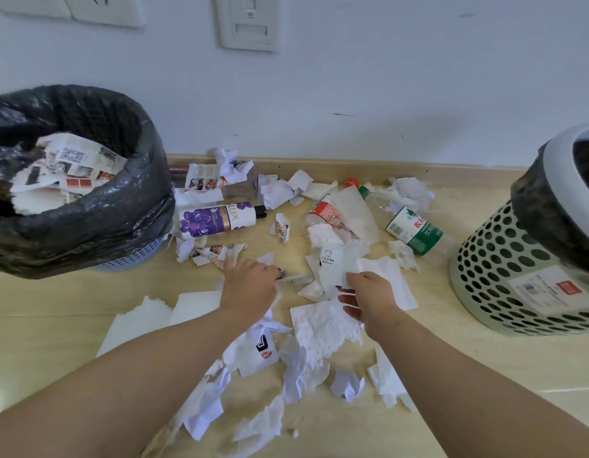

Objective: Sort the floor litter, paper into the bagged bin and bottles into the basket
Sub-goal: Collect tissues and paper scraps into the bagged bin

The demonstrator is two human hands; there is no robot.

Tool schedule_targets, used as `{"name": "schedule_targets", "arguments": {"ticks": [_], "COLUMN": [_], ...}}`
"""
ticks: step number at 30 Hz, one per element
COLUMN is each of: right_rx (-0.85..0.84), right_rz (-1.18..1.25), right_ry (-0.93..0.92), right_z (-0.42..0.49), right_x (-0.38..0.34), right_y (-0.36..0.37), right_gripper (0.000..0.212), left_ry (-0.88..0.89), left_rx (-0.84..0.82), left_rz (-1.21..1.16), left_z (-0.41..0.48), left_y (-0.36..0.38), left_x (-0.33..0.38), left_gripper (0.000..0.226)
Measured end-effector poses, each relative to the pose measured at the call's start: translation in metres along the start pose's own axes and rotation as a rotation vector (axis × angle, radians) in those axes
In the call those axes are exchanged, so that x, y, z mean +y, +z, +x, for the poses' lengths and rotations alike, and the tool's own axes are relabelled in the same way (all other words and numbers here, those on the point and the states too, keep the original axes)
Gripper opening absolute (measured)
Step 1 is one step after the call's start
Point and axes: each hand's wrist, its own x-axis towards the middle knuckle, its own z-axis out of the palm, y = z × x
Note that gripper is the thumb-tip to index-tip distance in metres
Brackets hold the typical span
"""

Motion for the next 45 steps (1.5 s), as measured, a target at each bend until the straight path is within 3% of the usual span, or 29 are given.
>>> {"name": "schedule_targets", "arguments": {"ticks": [3,6,9,12,15,19,23,26,30,32,34,45], "right_rx": [-0.009,-0.037,-0.087,-0.155,-0.211,-0.138,-0.126,-0.122,-0.140,-0.158,-0.167,-0.251], "right_rz": [0.187,0.217,0.240,0.294,0.344,0.380,0.392,0.406,0.400,0.367,0.297,0.187], "right_ry": [0.068,0.103,0.139,0.163,0.148,0.079,0.034,0.018,-0.003,-0.015,-0.033,0.049], "right_z": [-0.006,-0.010,-0.016,-0.023,-0.027,-0.025,-0.024,-0.024,-0.026,-0.028,-0.028,-0.029], "right_x": [-0.009,-0.013,-0.015,-0.018,-0.021,-0.021,-0.024,-0.025,-0.027,-0.027,-0.027,-0.026], "right_y": [0.003,0.010,0.017,0.022,0.025,0.027,0.030,0.033,0.038,0.040,0.042,0.067], "right_gripper": [0.012,0.007,0.006,0.008,0.011,0.016,0.027,0.032,0.025,0.023,0.022,0.026], "left_ry": [0.010,0.058,0.149,0.218,0.232,0.132,0.039,-0.177,-0.567,-0.607,-0.611,-0.664], "left_rx": [0.106,0.293,0.531,0.602,0.567,0.361,0.220,0.173,0.007,-0.155,-0.253,-0.086], "left_rz": [-0.120,-0.301,-0.379,-0.439,-0.510,-0.657,-0.763,-1.015,-1.644,-1.705,-1.680,-1.769], "left_z": [-0.001,-0.002,-0.006,-0.011,-0.015,-0.020,-0.025,-0.027,-0.023,-0.023,-0.022,-0.011], "left_y": [-0.006,-0.010,-0.017,-0.023,-0.030,-0.042,-0.048,-0.058,-0.073,-0.076,-0.073,-0.067], "left_x": [-0.008,-0.013,-0.017,-0.015,-0.012,-0.008,-0.009,-0.006,-0.002,-0.001,0.001,-0.005], "left_gripper": [0.021,0.012,0.017,0.022,0.019,0.012,0.024,0.039,0.021,0.014,0.031,0.031]}}
